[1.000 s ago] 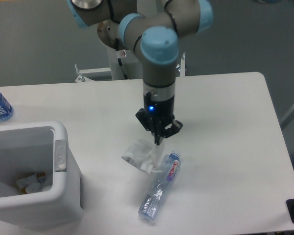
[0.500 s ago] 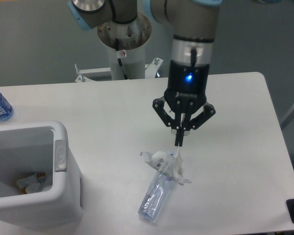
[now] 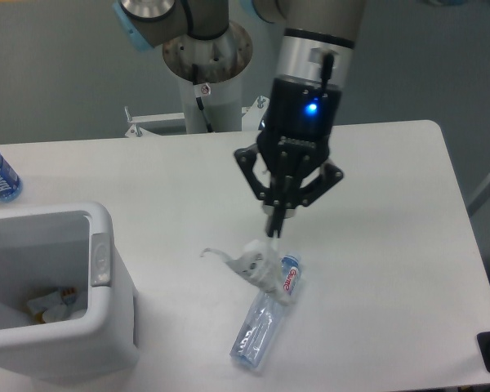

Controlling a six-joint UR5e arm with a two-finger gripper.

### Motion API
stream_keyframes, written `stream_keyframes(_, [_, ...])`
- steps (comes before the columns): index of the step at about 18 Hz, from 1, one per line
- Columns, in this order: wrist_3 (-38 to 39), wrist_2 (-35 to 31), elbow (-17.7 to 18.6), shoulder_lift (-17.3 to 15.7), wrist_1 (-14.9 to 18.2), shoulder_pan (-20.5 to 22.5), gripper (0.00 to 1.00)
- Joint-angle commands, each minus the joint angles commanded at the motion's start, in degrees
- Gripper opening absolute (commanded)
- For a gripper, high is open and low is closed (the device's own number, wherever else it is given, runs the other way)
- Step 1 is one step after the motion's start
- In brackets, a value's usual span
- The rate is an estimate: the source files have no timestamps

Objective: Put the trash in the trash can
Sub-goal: 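Carry the tissue over the white bin and open the gripper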

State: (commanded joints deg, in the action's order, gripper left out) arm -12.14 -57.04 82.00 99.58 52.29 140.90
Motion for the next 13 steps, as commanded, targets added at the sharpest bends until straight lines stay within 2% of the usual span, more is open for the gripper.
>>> stream_keyframes(2, [0.97,0.0,0.17,-0.26,0.0,-2.02,0.0])
stream_keyframes(7, [3.17,0.0,3.69,-2.37,0.0,-8.52,0.0])
stream_keyframes(13, [3.53,-0.17,7.02,-2.46,-0.09,-15.2,0.0])
